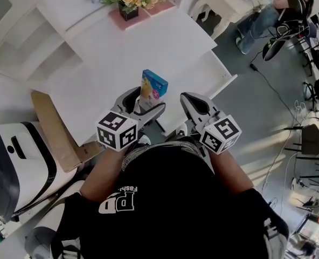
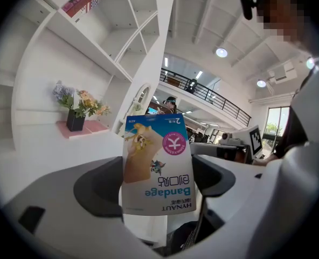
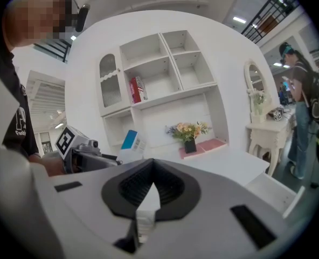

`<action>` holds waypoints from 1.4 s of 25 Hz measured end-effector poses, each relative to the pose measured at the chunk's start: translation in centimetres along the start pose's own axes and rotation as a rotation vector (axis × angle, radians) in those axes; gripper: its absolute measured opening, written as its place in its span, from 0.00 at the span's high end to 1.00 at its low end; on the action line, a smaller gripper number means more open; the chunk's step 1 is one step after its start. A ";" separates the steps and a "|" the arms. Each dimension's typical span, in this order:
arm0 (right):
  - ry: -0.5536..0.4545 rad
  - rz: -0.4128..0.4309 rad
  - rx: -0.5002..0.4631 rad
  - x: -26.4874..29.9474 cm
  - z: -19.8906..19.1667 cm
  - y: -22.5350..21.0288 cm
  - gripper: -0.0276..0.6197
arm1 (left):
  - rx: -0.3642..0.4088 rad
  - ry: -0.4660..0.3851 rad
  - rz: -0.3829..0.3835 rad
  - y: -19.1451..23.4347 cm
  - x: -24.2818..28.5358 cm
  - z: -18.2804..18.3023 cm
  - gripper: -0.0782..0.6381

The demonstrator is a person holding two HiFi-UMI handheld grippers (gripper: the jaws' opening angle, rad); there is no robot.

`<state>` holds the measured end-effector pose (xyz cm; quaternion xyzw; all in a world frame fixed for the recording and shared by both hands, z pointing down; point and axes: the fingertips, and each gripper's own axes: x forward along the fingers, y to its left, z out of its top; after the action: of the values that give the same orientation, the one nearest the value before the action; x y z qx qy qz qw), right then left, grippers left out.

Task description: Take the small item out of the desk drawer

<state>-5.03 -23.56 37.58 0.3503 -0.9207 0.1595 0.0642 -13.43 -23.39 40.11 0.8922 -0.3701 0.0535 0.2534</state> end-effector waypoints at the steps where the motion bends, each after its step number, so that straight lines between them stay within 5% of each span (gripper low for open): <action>1: -0.012 0.004 0.017 -0.8 0.2 0.7 0.95 | 0.004 0.000 -0.004 -0.9 -0.6 0.0 0.32; 9: -0.028 -0.006 0.035 -1.6 -0.5 2.0 0.95 | 0.029 -0.007 -0.027 -1.7 -2.2 -0.3 0.32; 13: -0.019 0.011 0.013 -4.3 0.3 3.1 0.95 | 0.033 -0.034 -0.002 -5.1 -3.7 0.3 0.32; 19: -0.028 0.049 0.010 -3.8 -0.8 2.3 0.95 | 0.023 -0.059 0.051 -3.8 -3.2 -1.1 0.32; 35: -0.031 0.106 0.028 -17.4 -4.7 1.3 0.95 | 0.021 -0.074 0.142 -14.7 -1.9 -5.8 0.32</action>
<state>7.07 -10.15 37.71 0.3043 -0.9366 0.1699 0.0364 -4.19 -10.56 38.55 0.8676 -0.4410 0.0421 0.2258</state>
